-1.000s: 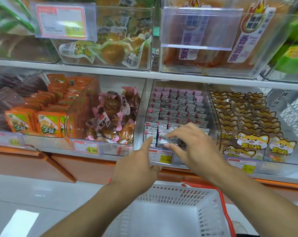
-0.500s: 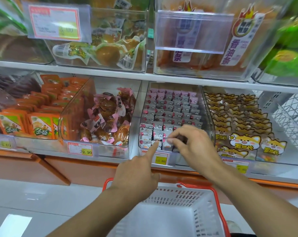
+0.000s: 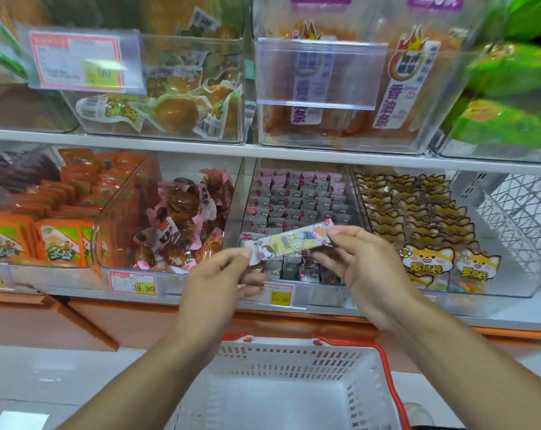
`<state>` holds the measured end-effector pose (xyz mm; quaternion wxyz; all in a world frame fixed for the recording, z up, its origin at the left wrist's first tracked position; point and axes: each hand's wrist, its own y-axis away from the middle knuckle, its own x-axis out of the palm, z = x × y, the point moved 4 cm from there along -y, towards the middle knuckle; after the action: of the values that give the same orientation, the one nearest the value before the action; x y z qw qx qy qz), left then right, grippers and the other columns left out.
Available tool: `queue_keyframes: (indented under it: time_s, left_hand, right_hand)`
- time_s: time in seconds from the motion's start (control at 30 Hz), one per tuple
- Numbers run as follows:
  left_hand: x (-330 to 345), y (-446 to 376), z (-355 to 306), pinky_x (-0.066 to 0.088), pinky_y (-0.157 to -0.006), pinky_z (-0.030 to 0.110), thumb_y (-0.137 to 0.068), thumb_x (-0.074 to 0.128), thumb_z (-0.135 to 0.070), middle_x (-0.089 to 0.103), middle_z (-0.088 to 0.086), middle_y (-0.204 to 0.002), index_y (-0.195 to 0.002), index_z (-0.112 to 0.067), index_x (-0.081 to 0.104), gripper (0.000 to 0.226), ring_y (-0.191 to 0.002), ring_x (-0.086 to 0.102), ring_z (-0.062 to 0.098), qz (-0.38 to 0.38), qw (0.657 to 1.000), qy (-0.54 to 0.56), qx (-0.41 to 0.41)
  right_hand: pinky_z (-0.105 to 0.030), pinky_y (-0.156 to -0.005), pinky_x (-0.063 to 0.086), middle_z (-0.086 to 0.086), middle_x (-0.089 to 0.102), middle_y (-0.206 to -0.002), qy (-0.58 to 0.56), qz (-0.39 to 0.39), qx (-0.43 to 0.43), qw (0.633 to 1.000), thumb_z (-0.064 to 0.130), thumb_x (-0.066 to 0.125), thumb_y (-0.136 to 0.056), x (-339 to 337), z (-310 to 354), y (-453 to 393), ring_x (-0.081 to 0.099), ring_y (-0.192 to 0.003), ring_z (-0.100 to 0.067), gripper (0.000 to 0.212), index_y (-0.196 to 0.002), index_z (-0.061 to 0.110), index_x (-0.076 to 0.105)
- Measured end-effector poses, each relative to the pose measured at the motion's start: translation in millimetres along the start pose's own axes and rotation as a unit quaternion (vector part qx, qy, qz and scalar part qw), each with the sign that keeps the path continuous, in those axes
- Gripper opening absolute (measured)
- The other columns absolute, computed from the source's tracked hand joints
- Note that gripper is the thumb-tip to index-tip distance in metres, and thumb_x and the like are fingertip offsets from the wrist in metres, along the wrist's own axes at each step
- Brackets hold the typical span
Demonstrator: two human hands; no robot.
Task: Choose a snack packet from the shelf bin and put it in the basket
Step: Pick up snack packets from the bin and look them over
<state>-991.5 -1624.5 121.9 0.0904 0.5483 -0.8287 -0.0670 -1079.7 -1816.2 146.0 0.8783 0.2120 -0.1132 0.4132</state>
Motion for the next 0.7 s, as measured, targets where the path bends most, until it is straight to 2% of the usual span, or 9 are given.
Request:
queue_keyframes:
  time_s: [0.1,0.2,0.3,0.4,0.47,0.57,0.63,0.7]
  left_hand:
    - [-3.9,-1.9,-0.3,0.055,-0.058,0.017,-0.103,0.056,-0.023,0.078,-0.002,-0.088,-0.093,-0.018,0.075,0.022,-0.079,0.076,0.012,-0.027,0.999,-0.031,0.009]
    - [-2.4,-2.2,-1.9,0.054,-0.055,0.017,-0.106,0.051,-0.02,0.076,-0.006,-0.085,-0.096,-0.014,0.069,0.022,-0.076,0.075,0.011,-0.027,0.999,-0.029,0.012]
    - [-1.3,-2.7,-1.1,0.058,-0.058,0.021,-0.107,0.048,-0.019,0.075,-0.008,-0.083,-0.093,-0.013,0.065,0.023,-0.077,0.076,0.013,-0.026,1.0,-0.011,0.001]
    - [-1.2,-4.6,0.4,0.06,-0.061,0.025,-0.108,0.046,-0.016,0.07,0.008,-0.093,-0.09,-0.014,0.062,0.025,-0.082,0.077,0.02,-0.019,0.999,0.037,-0.028]
    - [0.5,-4.4,1.9,0.061,-0.062,0.027,-0.107,0.046,-0.015,0.067,0.015,-0.099,-0.09,-0.011,0.06,0.023,-0.087,0.078,0.026,-0.004,0.995,0.086,-0.056]
    - [4.3,-3.6,2.1,0.062,-0.067,0.032,-0.106,0.047,-0.013,0.07,0.02,-0.107,-0.097,-0.009,0.058,0.015,-0.09,0.077,0.032,0.017,0.99,0.127,-0.063]
    - [4.9,-2.4,-2.3,0.062,-0.069,0.032,-0.103,0.053,-0.012,0.076,0.016,-0.108,-0.105,-0.013,0.062,0.009,-0.091,0.077,0.028,0.023,0.99,0.131,-0.04]
    - [6.0,-0.3,-9.1,0.062,-0.075,0.032,-0.097,0.064,-0.026,0.077,0.009,-0.108,-0.107,-0.024,0.071,0.013,-0.096,0.075,0.02,0.05,0.994,0.093,-0.002]
  right_hand:
    - [-0.026,-0.071,0.061,-0.011,0.078,-0.093,0.03,0.018,-0.008,0.999,0.005,0.064,-0.096,-2.4,1.9,1.0,0.077,-0.088,-0.023,0.018,-0.082,0.009,0.074]
    - [-0.03,-0.073,0.061,-0.015,0.076,-0.102,0.043,0.012,0.0,0.999,0.005,0.066,-0.095,-8.1,-3.9,-1.2,0.076,-0.089,-0.025,0.026,-0.074,0.014,0.077]
    - [-0.032,-0.078,0.061,-0.015,0.073,-0.116,0.054,0.062,0.008,0.997,0.009,0.068,-0.094,-6.2,-5.2,-2.2,0.074,-0.099,-0.024,0.007,-0.1,0.011,0.069]
    - [-0.035,-0.095,0.055,0.002,0.069,-0.131,0.13,0.176,-0.04,0.975,0.017,0.078,-0.082,-4.3,3.2,1.7,0.064,-0.123,-0.018,0.049,-0.127,0.025,0.062]
    - [-0.033,-0.101,0.051,0.006,0.069,-0.13,0.22,0.211,-0.097,0.947,0.006,0.081,-0.082,-2.6,5.2,6.9,0.062,-0.126,-0.016,0.05,-0.123,0.029,0.066]
    - [-0.026,-0.087,0.057,0.0,0.073,-0.118,0.212,0.167,-0.122,0.955,0.0,0.076,-0.084,-5.1,5.7,9.0,0.07,-0.112,-0.019,0.039,-0.113,0.026,0.071]
    - [-0.027,-0.083,0.059,-0.006,0.075,-0.113,0.186,0.147,-0.109,0.965,0.007,0.074,-0.085,-6.1,4.9,8.8,0.073,-0.105,-0.022,0.03,-0.112,0.021,0.072]
    - [-0.028,-0.079,0.061,-0.01,0.077,-0.105,0.169,0.124,-0.091,0.974,0.014,0.073,-0.087,-6.4,5.1,8.9,0.075,-0.098,-0.025,0.024,-0.111,0.014,0.072]
